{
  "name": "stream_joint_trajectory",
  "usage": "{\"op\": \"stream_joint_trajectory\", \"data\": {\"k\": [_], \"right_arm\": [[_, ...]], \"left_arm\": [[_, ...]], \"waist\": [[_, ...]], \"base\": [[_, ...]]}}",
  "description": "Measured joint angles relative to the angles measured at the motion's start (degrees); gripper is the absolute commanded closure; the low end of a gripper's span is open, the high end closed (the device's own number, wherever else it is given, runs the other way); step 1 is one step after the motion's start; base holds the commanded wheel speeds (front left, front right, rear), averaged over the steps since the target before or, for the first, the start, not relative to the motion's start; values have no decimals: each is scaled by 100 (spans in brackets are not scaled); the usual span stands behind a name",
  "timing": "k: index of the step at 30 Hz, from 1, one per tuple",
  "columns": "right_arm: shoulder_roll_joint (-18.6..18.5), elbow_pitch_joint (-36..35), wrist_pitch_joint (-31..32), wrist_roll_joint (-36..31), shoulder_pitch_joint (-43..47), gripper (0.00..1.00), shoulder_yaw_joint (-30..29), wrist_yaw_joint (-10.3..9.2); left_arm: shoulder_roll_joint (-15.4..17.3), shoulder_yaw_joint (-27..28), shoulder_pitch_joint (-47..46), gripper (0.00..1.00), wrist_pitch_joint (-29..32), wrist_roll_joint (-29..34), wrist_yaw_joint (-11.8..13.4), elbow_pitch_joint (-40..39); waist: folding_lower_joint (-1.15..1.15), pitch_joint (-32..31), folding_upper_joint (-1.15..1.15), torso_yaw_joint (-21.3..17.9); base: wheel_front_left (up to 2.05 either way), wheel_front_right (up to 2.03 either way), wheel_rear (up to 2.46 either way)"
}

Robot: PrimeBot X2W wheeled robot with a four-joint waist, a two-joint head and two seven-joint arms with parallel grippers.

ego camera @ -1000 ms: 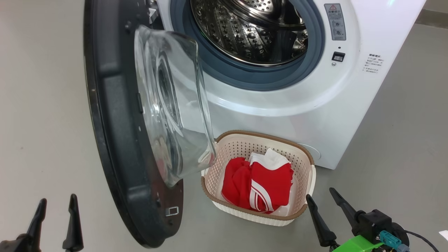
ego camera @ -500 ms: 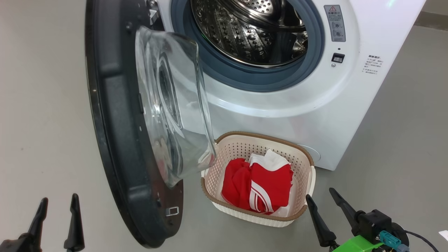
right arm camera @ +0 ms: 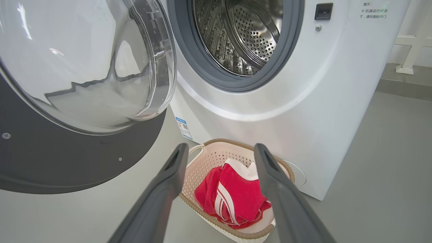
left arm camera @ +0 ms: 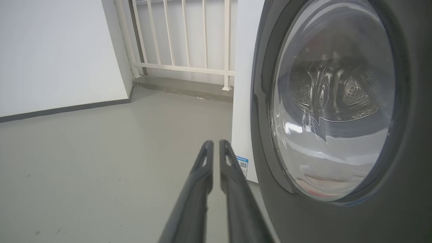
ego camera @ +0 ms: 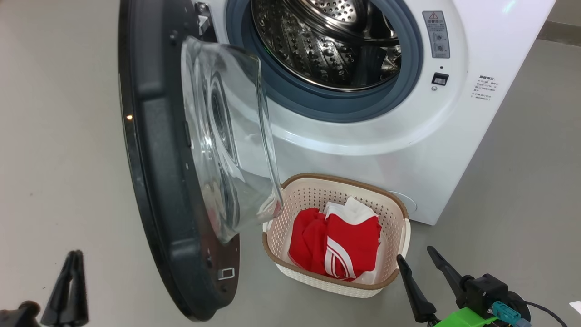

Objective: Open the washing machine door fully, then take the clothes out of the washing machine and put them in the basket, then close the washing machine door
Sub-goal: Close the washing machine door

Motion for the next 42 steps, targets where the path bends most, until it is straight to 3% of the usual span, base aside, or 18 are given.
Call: {"op": "stream_joint_trajectory", "data": {"k": [9,16,24,29,32,37,42], "right_arm": [[1,-1,0,32,1,0,7,0],[2,-1,0,32,1,0,5,0],[2,-1,0,32,-1,0,12,0],[3,-1,0,32,-2,0,18,0],[4,-1,0,32,-3,0,20,0],[4,-2,0,32,-3,0,18,0],[4,-2,0,32,-4,0,16,0]], "left_arm": [[356,0,-80,100,0,-575,0,-47],[1073,-180,-435,100,-1,-1267,0,56],[1998,-761,-886,100,-1,-2394,0,356],[2438,-1194,-1168,100,-16,-3379,0,533],[2724,-1577,-1307,100,-16,-4295,0,597],[3230,-2059,-1471,100,438,-5846,0,580],[3564,-2100,-1685,100,1103,-7148,0,498]], "waist": [[0,-33,0,17],[0,-5,0,18],[0,46,0,-29],[0,61,0,-81],[0,72,0,-116],[0,93,0,-148],[0,103,0,-165]], "base": [[0,0,0],[0,0,0],[0,0,0],[0,0,0],[0,0,0],[0,0,0],[0,0,0]]}}
